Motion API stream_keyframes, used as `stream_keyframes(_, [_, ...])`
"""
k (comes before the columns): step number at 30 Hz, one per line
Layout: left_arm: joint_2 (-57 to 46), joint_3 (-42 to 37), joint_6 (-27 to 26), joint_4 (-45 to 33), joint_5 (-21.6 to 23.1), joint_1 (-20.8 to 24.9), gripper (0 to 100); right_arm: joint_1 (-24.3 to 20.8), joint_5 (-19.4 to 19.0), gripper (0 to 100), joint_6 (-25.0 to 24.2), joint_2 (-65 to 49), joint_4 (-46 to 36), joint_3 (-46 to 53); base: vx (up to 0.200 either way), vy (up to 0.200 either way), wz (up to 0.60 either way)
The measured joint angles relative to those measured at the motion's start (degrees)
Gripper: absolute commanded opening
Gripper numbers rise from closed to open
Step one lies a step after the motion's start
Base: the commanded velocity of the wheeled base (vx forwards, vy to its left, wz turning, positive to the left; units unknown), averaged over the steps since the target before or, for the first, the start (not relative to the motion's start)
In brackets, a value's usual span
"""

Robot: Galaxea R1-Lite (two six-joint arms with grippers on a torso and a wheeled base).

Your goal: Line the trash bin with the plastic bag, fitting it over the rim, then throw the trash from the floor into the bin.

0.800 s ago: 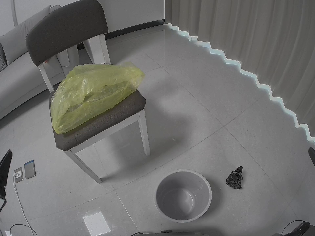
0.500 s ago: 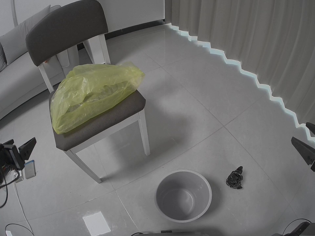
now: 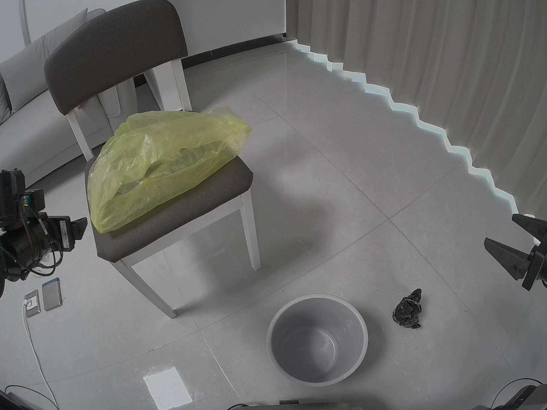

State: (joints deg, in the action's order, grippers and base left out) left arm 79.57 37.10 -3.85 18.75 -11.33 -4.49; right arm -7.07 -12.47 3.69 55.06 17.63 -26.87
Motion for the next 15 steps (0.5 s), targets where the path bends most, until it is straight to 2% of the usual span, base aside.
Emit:
stream_keyframes(8, [5.4, 2.7, 0.0, 0.5, -0.1, 3.1, 100, 0.0, 0.0, 100, 0.0, 1.0, 0.0, -0.2, 0.000, 0.000, 0.00])
stream_keyframes(15, [9.6, 5.9, 0.0, 2.3, -0.6, 3.3, 100, 0.1, 0.0, 100, -0.1, 1.9, 0.1, -0.1, 0.000, 0.000, 0.00])
